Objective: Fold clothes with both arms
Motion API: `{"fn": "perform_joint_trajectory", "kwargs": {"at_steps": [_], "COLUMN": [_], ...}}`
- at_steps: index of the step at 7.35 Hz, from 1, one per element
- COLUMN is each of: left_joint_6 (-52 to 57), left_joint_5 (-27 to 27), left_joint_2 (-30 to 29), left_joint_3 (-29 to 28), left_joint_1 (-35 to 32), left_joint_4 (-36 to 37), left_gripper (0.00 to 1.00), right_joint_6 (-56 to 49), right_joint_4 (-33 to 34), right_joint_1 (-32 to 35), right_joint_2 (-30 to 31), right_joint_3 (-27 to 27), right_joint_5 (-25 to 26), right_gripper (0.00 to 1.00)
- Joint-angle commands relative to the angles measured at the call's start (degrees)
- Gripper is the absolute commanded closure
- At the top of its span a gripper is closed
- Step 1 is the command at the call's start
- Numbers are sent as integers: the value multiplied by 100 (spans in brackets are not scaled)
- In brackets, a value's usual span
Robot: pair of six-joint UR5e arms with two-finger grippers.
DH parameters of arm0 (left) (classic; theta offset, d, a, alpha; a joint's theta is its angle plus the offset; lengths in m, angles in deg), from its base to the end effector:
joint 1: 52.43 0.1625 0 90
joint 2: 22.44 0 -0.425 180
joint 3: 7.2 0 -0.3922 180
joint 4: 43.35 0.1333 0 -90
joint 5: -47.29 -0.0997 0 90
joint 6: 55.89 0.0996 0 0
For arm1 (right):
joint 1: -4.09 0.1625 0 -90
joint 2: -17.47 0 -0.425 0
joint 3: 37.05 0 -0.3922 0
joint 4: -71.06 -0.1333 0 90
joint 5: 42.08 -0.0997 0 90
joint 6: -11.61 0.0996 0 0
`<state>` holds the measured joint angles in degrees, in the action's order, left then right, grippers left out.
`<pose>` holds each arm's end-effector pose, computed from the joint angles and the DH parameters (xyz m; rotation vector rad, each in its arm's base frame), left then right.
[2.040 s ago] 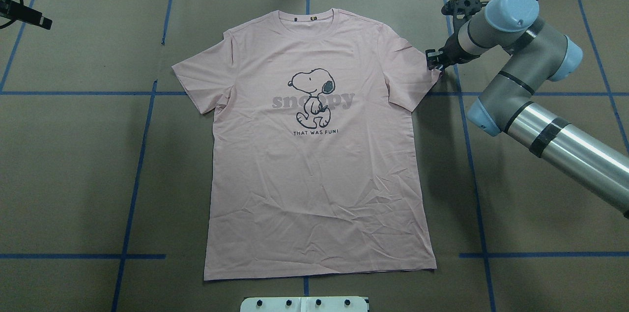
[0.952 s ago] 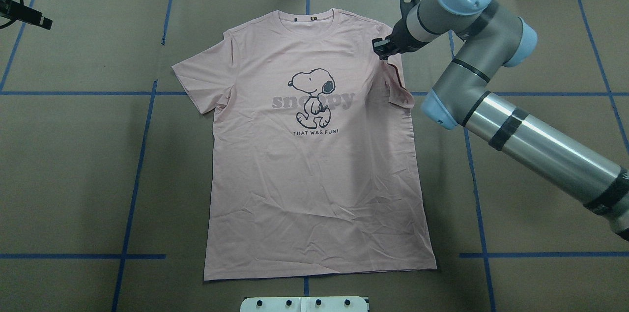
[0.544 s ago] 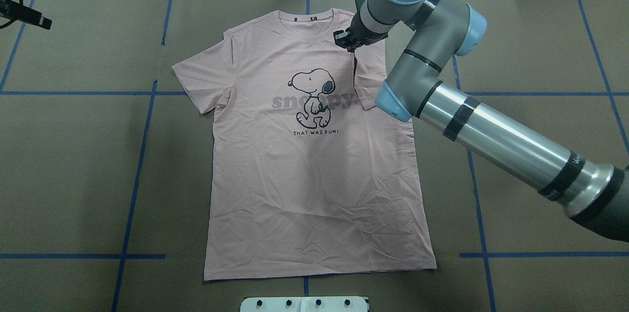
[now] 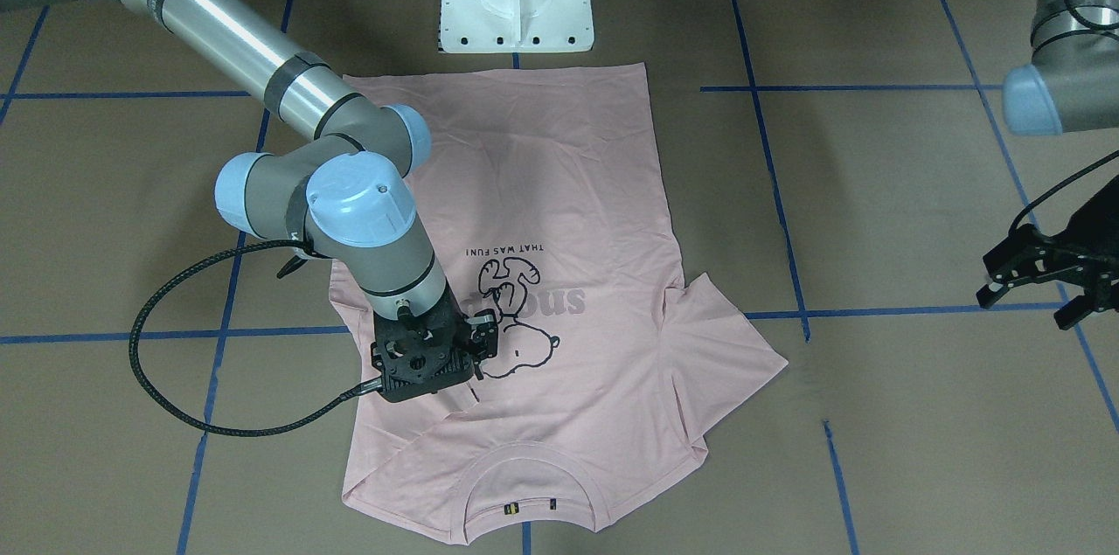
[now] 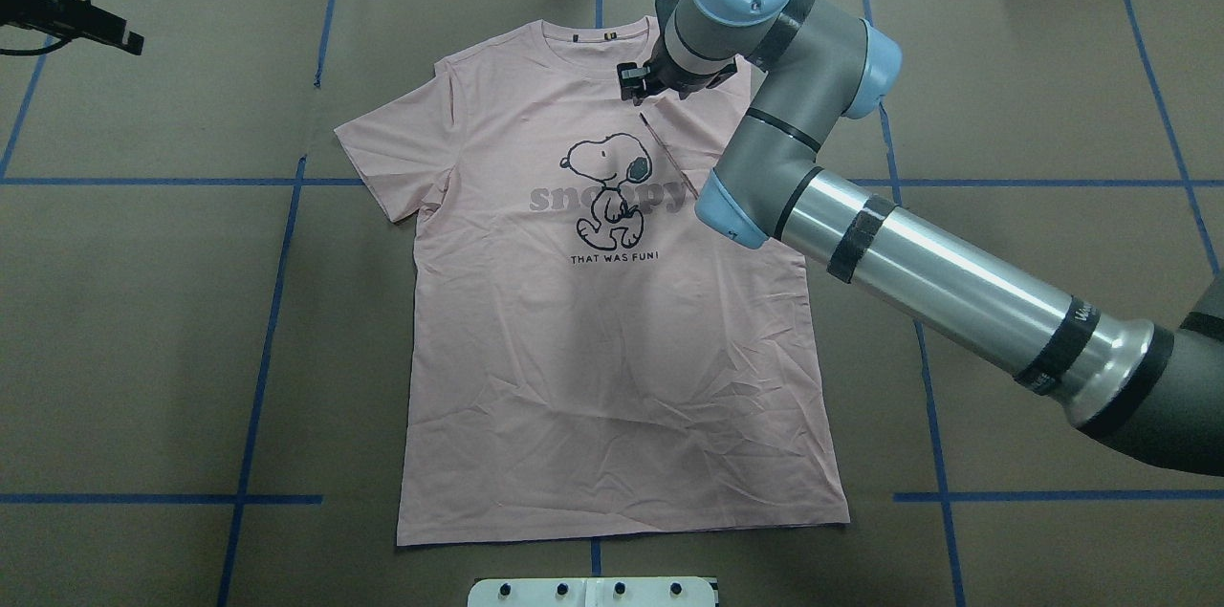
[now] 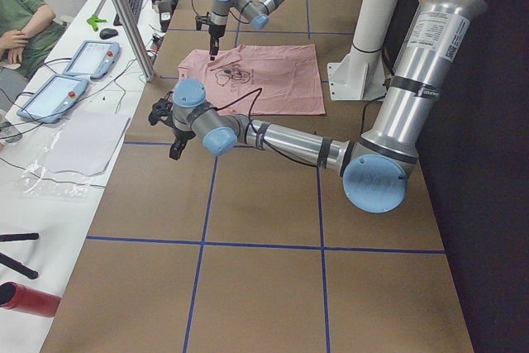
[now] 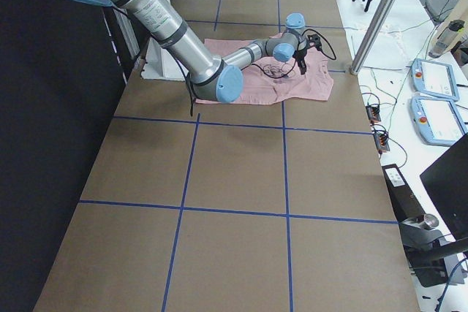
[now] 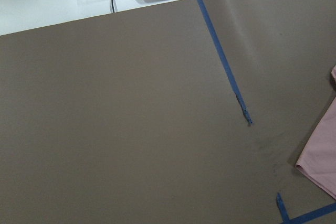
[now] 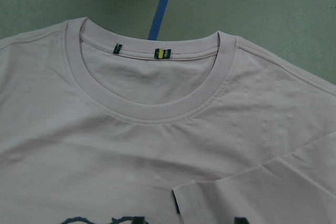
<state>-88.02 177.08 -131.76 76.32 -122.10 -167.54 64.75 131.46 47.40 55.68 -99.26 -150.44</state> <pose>0.1595 -0.6308 0.4556 0.4152 0.9317 0.0970 -0.5322 -0.6418 0.2417 0.3698 -0.8996 -0.0463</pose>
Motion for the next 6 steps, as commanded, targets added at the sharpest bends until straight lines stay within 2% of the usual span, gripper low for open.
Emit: {"fn": "perform_joint_trajectory", "kwargs": {"at_steps": [1,2,3,5,6], "left_joint_6": [-1664,-2535,-3013,-3141,-3150], "left_joint_5": [-459,-1107,-1679,-2315,-2570], "left_joint_2": [-465,-615,-765,-1072,-1152], "left_joint_3": [-37,-37,-115,-684,-931], "left_joint_1": [810,1319,1681,1966,2105], "left_joint_4": [-96,-88,-71,-88,-105], "left_gripper": [0,0,0,0,0], "right_joint_6": [616,618,653,784,785], "right_joint_4": [938,2148,2847,2794,2697], "right_joint_1": [-16,-16,2,64,72], "right_joint_2": [273,587,851,1396,1425], "right_joint_3": [-848,-1855,-2465,-3074,-3095], "right_joint_5": [-358,-396,-361,-396,-431], "right_gripper": [0,0,0,0,0]}}
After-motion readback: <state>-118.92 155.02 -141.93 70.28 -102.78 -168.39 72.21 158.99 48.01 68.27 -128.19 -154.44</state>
